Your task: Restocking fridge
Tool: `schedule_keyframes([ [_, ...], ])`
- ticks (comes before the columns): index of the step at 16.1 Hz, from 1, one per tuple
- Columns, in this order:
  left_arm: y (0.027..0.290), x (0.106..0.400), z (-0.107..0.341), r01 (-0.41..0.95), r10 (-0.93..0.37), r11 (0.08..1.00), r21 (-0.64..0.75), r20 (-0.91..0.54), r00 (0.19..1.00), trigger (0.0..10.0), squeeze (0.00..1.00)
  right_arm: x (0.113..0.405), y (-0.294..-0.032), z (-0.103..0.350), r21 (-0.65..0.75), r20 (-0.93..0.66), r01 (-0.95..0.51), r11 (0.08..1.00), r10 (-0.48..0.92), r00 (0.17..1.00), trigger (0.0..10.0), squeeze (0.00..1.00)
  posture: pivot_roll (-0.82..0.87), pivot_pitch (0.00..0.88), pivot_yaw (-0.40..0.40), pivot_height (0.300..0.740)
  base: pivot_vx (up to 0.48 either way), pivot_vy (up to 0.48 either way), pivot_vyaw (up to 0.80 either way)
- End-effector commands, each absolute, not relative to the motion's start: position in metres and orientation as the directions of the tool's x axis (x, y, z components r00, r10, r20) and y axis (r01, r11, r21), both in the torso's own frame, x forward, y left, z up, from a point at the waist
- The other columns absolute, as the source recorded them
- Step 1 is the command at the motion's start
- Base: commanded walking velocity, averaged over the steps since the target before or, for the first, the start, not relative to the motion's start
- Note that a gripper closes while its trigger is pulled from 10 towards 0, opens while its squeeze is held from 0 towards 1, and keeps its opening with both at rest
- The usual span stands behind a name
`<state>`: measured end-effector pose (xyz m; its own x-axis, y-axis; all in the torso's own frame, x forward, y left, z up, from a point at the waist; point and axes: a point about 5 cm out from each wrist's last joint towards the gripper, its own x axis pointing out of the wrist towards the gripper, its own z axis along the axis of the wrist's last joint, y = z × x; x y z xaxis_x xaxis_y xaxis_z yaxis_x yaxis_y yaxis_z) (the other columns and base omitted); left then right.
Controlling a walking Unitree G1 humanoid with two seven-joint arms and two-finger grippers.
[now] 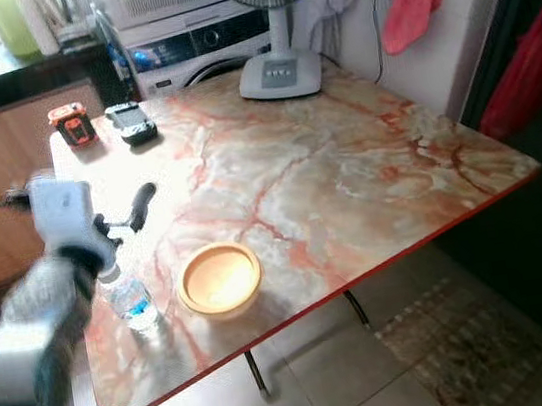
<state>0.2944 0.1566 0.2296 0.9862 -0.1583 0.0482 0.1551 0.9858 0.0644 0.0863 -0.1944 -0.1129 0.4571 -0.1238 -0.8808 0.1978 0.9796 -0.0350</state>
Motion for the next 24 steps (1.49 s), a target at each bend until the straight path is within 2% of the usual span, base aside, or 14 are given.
schedule_keyframes([
  [1, 0.157, 0.292, 0.235, 0.178, -0.177, 0.983, 0.051, -0.015, 0.984, 10.0, 0.00, 0.060, -0.185, -0.120, -0.031, -0.930, 0.164, 0.986, -0.088, 0.356, 10.0, 0.00, 0.09, 0.000, 0.031, 0.740, 0.000, 0.000, 0.00],
  [2, 0.164, 0.288, 0.241, 0.244, -0.227, 0.964, 0.105, -0.150, 0.962, 10.0, 0.00, 0.060, -0.184, -0.121, -0.033, -0.934, 0.142, 0.989, -0.081, 0.347, 10.0, 0.00, 0.09, 0.000, 0.034, 0.740, 0.000, 0.000, 0.00],
  [4, 0.169, 0.284, 0.247, 0.285, -0.261, 0.952, 0.106, -0.196, 0.945, 10.0, 0.00, 0.059, -0.184, -0.121, -0.035, -0.937, 0.127, 0.991, -0.076, 0.340, 10.0, 0.00, 0.10, 0.000, 0.033, 0.740, 0.000, 0.000, 0.00],
  [6, 0.182, 0.273, 0.235, 0.364, -0.308, 0.923, 0.125, -0.330, 0.892, 10.0, 0.00, 0.059, -0.184, -0.121, -0.040, -0.939, 0.120, 0.992, -0.078, 0.334, 10.0, 0.00, 0.10, 0.000, 0.037, 0.740, 0.000, 0.000, 0.00],
  [7, 0.196, 0.272, 0.226, 0.335, -0.242, 0.921, 0.200, -0.381, 0.892, 10.0, 0.00, 0.059, -0.184, -0.121, -0.040, -0.940, 0.117, 0.992, -0.077, 0.332, 10.0, 0.00, 0.10, 0.000, 0.040, 0.740, 0.000, 0.000, 0.00],
  [10, 0.205, 0.272, 0.221, 0.311, -0.194, 0.920, 0.237, -0.416, 0.889, 10.0, 0.00, 0.059, -0.184, -0.121, -0.041, -0.940, 0.113, 0.993, -0.077, 0.332, 10.0, 0.00, 0.10, 0.000, 0.038, 0.740, 0.000, 0.000, 0.00],
  [11, 0.206, 0.279, 0.240, 0.259, -0.167, 0.904, 0.339, -0.277, 0.946, 10.0, 0.00, 0.059, -0.184, -0.121, -0.042, -0.940, 0.112, 0.993, -0.077, 0.331, 10.0, 0.00, 0.10, 0.000, 0.035, 0.740, 0.000, 0.000, 0.00],
  [14, 0.218, 0.290, 0.285, 0.090, -0.096, 0.928, 0.362, -0.001, 0.995, 10.0, 0.00, 0.059, -0.185, -0.121, -0.047, -0.941, 0.105, 0.993, -0.079, 0.330, 10.0, 0.00, 0.10, 0.000, 0.032, 0.740, 0.000, 0.000, 0.00],
  [16, 0.224, 0.292, 0.286, 0.072, -0.079, 0.935, 0.348, 0.006, 0.997, 10.0, 0.00, 0.060, -0.184, -0.121, -0.046, -0.941, 0.105, 0.993, -0.079, 0.330, 10.0, 0.00, 0.10, 0.000, 0.036, 0.740, 0.000, 0.000, 0.00],
  [18, 0.236, 0.295, 0.258, 0.095, -0.062, 0.961, 0.258, -0.136, 0.989, 10.0, 0.00, 0.061, -0.182, -0.121, -0.039, -0.940, 0.109, 0.993, -0.073, 0.333, 10.0, 0.00, 0.10, 0.000, 0.049, 0.740, 0.000, 0.000, 0.00],
  [20, 0.237, 0.287, 0.230, 0.165, -0.127, 0.977, 0.134, -0.254, 0.959, 10.0, 0.00, 0.059, -0.182, -0.121, -0.035, -0.941, 0.110, 0.993, -0.070, 0.331, 10.0, 0.00, 0.10, 0.000, 0.048, 0.740, 0.000, 0.000, 0.00],
  [22, 0.237, 0.280, 0.220, 0.169, -0.121, 0.976, 0.137, -0.305, 0.945, 10.0, 0.00, 0.058, -0.184, -0.121, -0.038, -0.944, 0.111, 0.993, -0.073, 0.322, 10.0, 0.00, 0.09, 0.000, 0.043, 0.740, 0.000, 0.000, 0.00],
  [24, 0.238, 0.280, 0.223, 0.131, -0.101, 0.987, 0.093, -0.278, 0.955, 10.0, 0.00, 0.057, -0.185, -0.121, -0.041, -0.945, 0.110, 0.993, -0.074, 0.320, 10.0, 0.00, 0.09, 0.000, 0.042, 0.740, 0.000, 0.000, 0.00],
])
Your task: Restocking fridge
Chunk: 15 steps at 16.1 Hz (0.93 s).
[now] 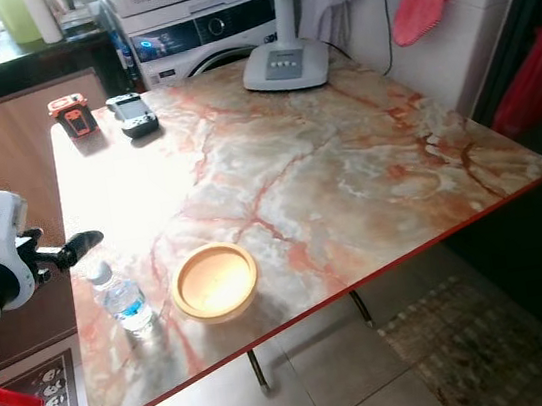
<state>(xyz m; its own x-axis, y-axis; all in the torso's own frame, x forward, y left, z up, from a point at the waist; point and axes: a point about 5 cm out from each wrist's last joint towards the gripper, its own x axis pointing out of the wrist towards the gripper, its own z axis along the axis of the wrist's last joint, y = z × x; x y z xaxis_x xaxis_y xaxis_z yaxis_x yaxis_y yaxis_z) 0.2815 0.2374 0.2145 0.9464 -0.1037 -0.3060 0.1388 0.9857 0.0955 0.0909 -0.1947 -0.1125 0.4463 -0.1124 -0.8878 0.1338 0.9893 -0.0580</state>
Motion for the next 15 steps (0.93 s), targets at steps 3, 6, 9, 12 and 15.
schedule_keyframes([
  [3, 0.225, 0.276, 0.224, 0.220, -0.197, 0.975, 0.041, -0.316, 0.928, 10.0, 0.00, 0.057, -0.185, -0.122, -0.041, -0.945, 0.107, 0.993, -0.073, 0.320, 10.0, 0.00, 0.09, 0.000, 0.043, 0.740, 0.000, 0.000, 0.00],
  [6, 0.210, 0.274, 0.222, 0.331, -0.299, 0.943, 0.035, -0.346, 0.889, 10.0, 0.00, 0.056, -0.184, -0.122, -0.041, -0.945, 0.105, 0.994, -0.073, 0.320, 10.0, 0.00, 0.08, 0.000, 0.050, 0.740, 0.000, 0.000, 0.00],
  [9, 0.209, 0.269, 0.222, 0.372, -0.314, 0.926, 0.064, -0.418, 0.852, 10.0, 0.00, 0.056, -0.184, -0.122, -0.042, -0.944, 0.107, 0.993, -0.074, 0.320, 10.0, 0.00, 0.07, 0.000, 0.056, 0.740, 0.000, 0.000, 0.00],
  [12, 0.208, 0.265, 0.220, 0.390, -0.323, 0.919, 0.062, -0.450, 0.832, 10.0, 0.00, 0.056, -0.185, -0.122, -0.043, -0.945, 0.104, 0.994, -0.075, 0.318, 10.0, 0.00, 0.07, 0.000, 0.057, 0.740, 0.000, 0.000, 0.00],
  [15, 0.205, 0.264, 0.212, 0.403, -0.330, 0.914, 0.058, -0.474, 0.816, 10.0, 0.00, 0.056, -0.185, -0.122, -0.043, -0.945, 0.100, 0.994, -0.073, 0.318, 10.0, 0.00, 0.07, 0.000, 0.060, 0.740, 0.000, 0.000, 0.00],
])
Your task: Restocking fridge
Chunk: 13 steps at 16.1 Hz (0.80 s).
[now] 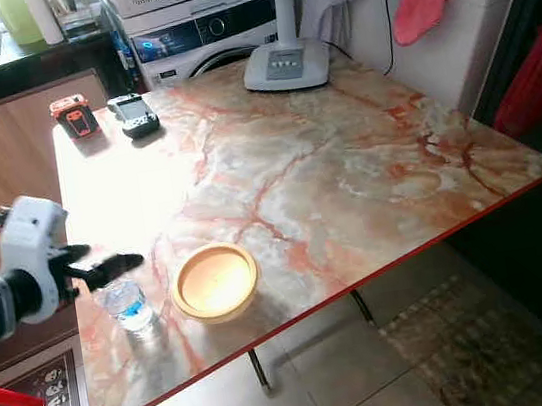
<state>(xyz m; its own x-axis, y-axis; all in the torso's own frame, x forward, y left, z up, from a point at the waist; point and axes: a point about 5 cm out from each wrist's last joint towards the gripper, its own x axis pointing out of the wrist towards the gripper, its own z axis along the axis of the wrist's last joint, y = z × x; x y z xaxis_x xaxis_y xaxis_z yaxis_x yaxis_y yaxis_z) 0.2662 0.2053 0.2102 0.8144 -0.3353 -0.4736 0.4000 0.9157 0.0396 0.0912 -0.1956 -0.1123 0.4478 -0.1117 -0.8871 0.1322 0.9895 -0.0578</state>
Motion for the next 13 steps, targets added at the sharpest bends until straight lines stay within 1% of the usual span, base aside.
schedule_keyframes([
  [1, 0.2046, 0.2642, 0.2111, 0.406, -0.332, 0.912, 0.055, -0.482, 0.811, 10.0, 0.00, 0.0560, -0.1848, -0.1216, -0.043, -0.945, 0.100, 0.994, -0.073, 0.319, 10.0, 0.00, 0.07, 0.000, 0.060, 0.740, 0.000, 0.000, 0.00],
  [5, 0.2093, 0.2632, 0.2060, 0.376, -0.278, 0.923, 0.088, -0.524, 0.805, 10.0, 0.00, 0.0553, -0.1849, -0.1217, -0.043, -0.946, 0.101, 0.994, -0.073, 0.317, 10.0, 0.00, 0.07, 0.000, 0.058, 0.740, 0.000, 0.000, 0.00],
  [13, 0.2115, 0.2642, 0.2024, 0.348, -0.256, 0.934, 0.083, -0.526, 0.811, 10.0, 0.00, 0.0547, -0.1855, -0.1217, -0.042, -0.946, 0.100, 0.994, -0.072, 0.315, 10.0, 0.00, 0.07, 0.000, 0.054, 0.740, 0.000, 0.000, 0.00],
])
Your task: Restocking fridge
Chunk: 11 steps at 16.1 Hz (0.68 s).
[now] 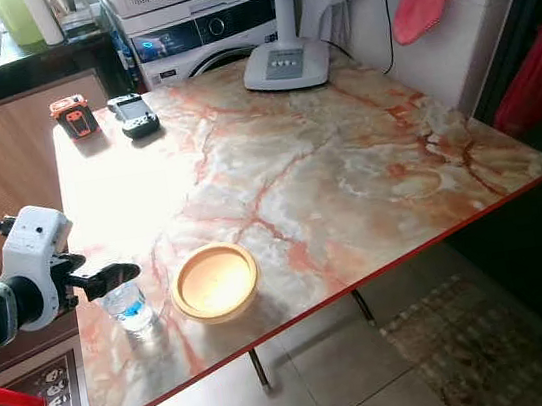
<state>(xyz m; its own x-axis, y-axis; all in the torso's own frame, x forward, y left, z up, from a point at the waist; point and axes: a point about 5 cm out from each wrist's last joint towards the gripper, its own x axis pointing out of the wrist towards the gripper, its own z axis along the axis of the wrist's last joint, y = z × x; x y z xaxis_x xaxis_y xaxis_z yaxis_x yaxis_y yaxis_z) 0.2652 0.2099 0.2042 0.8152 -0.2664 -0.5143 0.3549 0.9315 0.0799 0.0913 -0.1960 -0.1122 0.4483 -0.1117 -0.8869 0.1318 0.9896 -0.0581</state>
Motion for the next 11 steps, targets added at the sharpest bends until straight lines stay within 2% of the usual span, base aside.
schedule_keyframes([
  [1, 0.2117, 0.2641, 0.2015, 0.345, -0.254, 0.935, 0.080, -0.527, 0.811, 10.0, 0.00, 0.0547, -0.1856, -0.1217, -0.043, -0.946, 0.101, 0.994, -0.072, 0.315, 10.0, 0.00, 0.07, 0.000, 0.053, 0.740, 0.000, 0.000, 0.00],
  [6, 0.2091, 0.2645, 0.1952, 0.342, -0.262, 0.938, 0.056, -0.531, 0.805, 10.0, 0.00, 0.0548, -0.1857, -0.1216, -0.042, -0.946, 0.098, 0.994, -0.071, 0.315, 10.0, 0.00, 0.07, 0.000, 0.051, 0.740, 0.000, 0.000, 0.00],
  [7, 0.2083, 0.2643, 0.1949, 0.344, -0.264, 0.937, 0.055, -0.531, 0.805, 9.5, 0.00, 0.0548, -0.1857, -0.1216, -0.042, -0.946, 0.099, 0.994, -0.071, 0.316, 10.0, 0.00, 0.07, 0.000, 0.050, 0.740, 0.000, 0.000, 0.00],
  [8, 0.2084, 0.2644, 0.1955, 0.344, -0.263, 0.937, 0.059, -0.529, 0.807, 6.5, 0.00, 0.0547, -0.1858, -0.1216, -0.041, -0.946, 0.100, 0.994, -0.071, 0.316, 10.0, 0.00, 0.07, 0.000, 0.050, 0.740, 0.000, 0.000, 0.00],
  [10, 0.2090, 0.2650, 0.1963, 0.338, -0.257, 0.939, 0.062, -0.526, 0.811, 6.5, 0.00, 0.0547, -0.1859, -0.1216, -0.041, -0.946, 0.100, 0.994, -0.071, 0.316, 10.0, 0.00, 0.07, 0.000, 0.050, 0.740, 0.000, 0.000, 0.00],
  [11, 0.2087, 0.2649, 0.1962, 0.338, -0.258, 0.939, 0.061, -0.526, 0.811, 3.7, 0.00, 0.0546, -0.1859, -0.1216, -0.041, -0.946, 0.101, 0.994, -0.071, 0.315, 10.0, 0.00, 0.07, 0.000, 0.049, 0.740, 0.000, 0.000, 0.00],
])
